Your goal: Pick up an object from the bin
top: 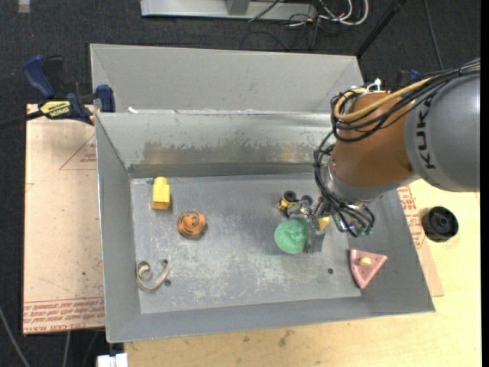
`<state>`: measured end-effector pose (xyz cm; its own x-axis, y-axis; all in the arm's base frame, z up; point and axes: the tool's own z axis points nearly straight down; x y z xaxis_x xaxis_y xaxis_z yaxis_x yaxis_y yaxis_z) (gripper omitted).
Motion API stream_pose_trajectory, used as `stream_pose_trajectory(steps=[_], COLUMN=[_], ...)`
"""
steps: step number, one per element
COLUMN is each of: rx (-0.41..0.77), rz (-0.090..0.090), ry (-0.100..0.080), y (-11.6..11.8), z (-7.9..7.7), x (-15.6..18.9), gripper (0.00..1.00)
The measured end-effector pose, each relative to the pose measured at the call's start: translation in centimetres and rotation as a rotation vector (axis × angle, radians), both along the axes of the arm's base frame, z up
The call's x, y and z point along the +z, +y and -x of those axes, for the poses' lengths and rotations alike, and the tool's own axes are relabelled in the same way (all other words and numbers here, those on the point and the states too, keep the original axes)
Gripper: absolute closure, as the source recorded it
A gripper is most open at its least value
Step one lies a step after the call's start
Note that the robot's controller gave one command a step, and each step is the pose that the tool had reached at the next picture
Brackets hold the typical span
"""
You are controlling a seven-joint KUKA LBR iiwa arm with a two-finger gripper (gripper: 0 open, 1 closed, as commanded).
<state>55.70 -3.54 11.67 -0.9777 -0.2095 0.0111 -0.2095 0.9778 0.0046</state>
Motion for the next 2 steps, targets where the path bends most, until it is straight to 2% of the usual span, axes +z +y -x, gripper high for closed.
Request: stream_pose_trajectory(steps=[1,2], rx=[-0.003,0.024], rz=[0.000,0.002], ry=[-0.005,-0.024], y=[-0.1,0.7], z=[0.1,-1.3], x=[1.7,3.3], gripper=[1.00,1.00])
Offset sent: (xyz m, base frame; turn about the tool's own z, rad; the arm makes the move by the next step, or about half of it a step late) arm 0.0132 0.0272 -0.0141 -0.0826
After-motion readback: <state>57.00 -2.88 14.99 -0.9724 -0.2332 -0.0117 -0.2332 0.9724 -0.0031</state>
